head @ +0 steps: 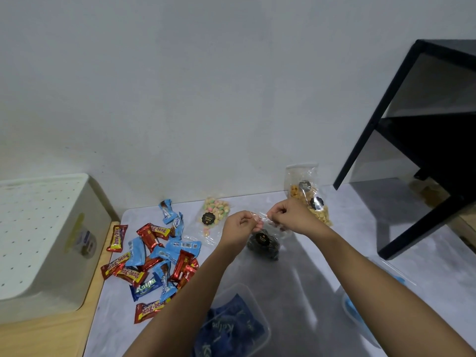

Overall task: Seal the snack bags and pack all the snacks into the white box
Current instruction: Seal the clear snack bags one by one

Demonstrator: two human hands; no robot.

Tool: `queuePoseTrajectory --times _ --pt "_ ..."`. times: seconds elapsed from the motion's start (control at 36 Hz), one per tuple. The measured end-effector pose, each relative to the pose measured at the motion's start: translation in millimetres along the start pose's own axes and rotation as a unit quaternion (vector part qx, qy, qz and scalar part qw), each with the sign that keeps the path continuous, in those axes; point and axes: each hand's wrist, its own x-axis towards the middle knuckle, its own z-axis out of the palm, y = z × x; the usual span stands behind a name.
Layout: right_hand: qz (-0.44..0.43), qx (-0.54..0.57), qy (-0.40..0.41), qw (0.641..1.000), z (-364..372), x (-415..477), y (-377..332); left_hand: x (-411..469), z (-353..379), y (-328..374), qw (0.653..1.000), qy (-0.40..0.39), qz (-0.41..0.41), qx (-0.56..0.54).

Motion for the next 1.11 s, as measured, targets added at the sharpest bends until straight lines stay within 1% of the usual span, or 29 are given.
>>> queuePoseTrajectory --times 0.06,0.14,0.19,0.28,0.44,0.56,0.61,0.69,0.75,0.81,0.92,1.03,1.11 --pt "0.014 0.011 0.012 1.000 -1 2 1 0 2 -1 1.000 0.006 0.002 -0.001" --pt "0.041 0.021 0.000 0.999 -2 3 0 1 5 -1 1.000 0.010 0.006 0.007" --pt "0.042 0.028 0.003 0.999 -1 2 1 1 6 -1 1.000 0.011 0.005 0.014" --pt "0.004 0.010 0.001 1.000 -1 1 2 4 6 -3 1.000 0.019 0.000 0.016" --pt "-0.038 -0.030 -0.060 0.997 -12 -1 4 5 2 -2 1.000 -0.003 0.004 0.031" --pt "-0.077 -0.046 -0.049 0.995 -13 -4 3 7 -1 1 0.999 -0.020 0.001 0.029" --pt "-0.106 -0.076 -0.041 0.991 -14 -6 2 8 -1 2 0.999 -0.025 -0.001 0.031" --pt "-0.154 -0.177 -0.044 0.971 -16 -7 0 7 -1 4 0.999 -0.029 -0.004 0.032" --pt "-0.165 -0.223 -0.045 0.960 -16 -6 0 8 0 5 0.999 -0.027 -0.006 0.030" --pt "-0.157 -0.215 -0.037 0.963 -17 -4 0 9 1 5 0.999 -0.025 -0.003 0.025" --pt "-0.080 -0.083 -0.030 0.993 -16 -1 1 11 4 5 1.000 -0.019 0.005 0.017" --pt "-0.002 -0.036 -0.035 0.999 -17 2 4 9 10 0 1.000 -0.009 0.014 0.024" --pt "0.030 -0.010 -0.045 0.999 -18 2 7 9 12 -5 0.999 0.001 0.021 0.044"
